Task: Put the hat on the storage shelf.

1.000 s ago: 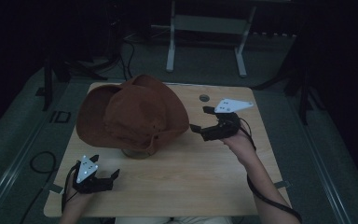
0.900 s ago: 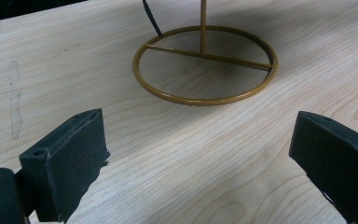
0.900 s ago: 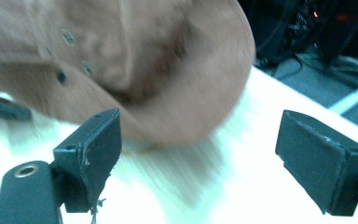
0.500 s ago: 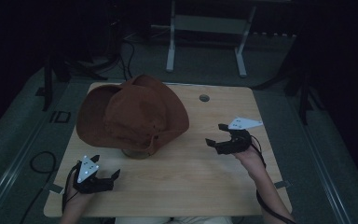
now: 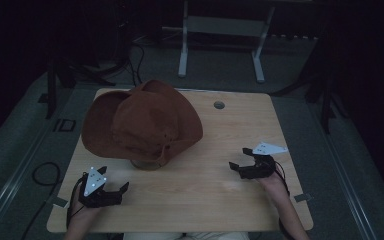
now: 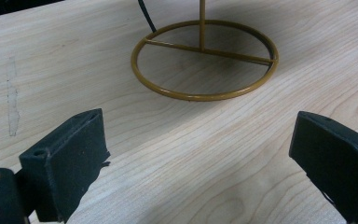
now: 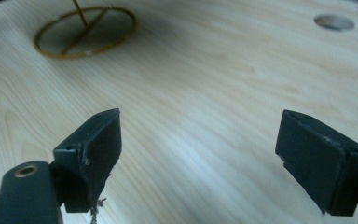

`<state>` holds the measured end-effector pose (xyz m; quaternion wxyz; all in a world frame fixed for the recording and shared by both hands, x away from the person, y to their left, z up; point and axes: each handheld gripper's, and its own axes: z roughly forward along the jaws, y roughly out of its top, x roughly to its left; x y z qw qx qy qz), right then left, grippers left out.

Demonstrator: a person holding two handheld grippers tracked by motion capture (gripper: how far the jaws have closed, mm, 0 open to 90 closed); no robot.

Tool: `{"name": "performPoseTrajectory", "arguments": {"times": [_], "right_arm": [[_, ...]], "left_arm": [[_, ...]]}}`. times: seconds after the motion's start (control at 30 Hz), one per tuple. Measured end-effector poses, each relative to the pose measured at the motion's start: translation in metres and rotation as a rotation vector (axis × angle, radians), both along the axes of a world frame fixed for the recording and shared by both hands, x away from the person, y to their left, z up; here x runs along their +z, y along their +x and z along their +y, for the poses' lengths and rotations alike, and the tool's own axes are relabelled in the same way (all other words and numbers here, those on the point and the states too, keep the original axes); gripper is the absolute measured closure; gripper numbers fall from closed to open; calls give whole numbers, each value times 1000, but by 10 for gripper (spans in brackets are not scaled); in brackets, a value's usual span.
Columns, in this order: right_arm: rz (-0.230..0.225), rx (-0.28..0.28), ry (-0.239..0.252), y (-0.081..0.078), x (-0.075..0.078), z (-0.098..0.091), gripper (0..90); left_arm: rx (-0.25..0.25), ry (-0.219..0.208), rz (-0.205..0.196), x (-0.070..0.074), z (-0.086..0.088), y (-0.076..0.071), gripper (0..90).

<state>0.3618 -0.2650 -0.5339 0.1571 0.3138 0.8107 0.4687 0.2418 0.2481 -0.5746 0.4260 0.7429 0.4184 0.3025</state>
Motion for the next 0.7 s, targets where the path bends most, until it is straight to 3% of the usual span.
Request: {"name": "performPoseTrajectory", "arguments": {"times": [0.3,0.47,0.6,0.7], "right_arm": [[19,-50,7,-13,-17,-21,143],[-3,-98,-24,-22,-23,-34,142],[18,-123,-23,-25,-27,-41,140],[5,-139,-62,-26,-31,-45,133]], "left_arm": [[-1,5,4,-1,-1,0,46],[3,5,5,-1,-1,0,46],[4,21,1,-1,-1,0,46],[5,31,0,0,-2,0,46]]}}
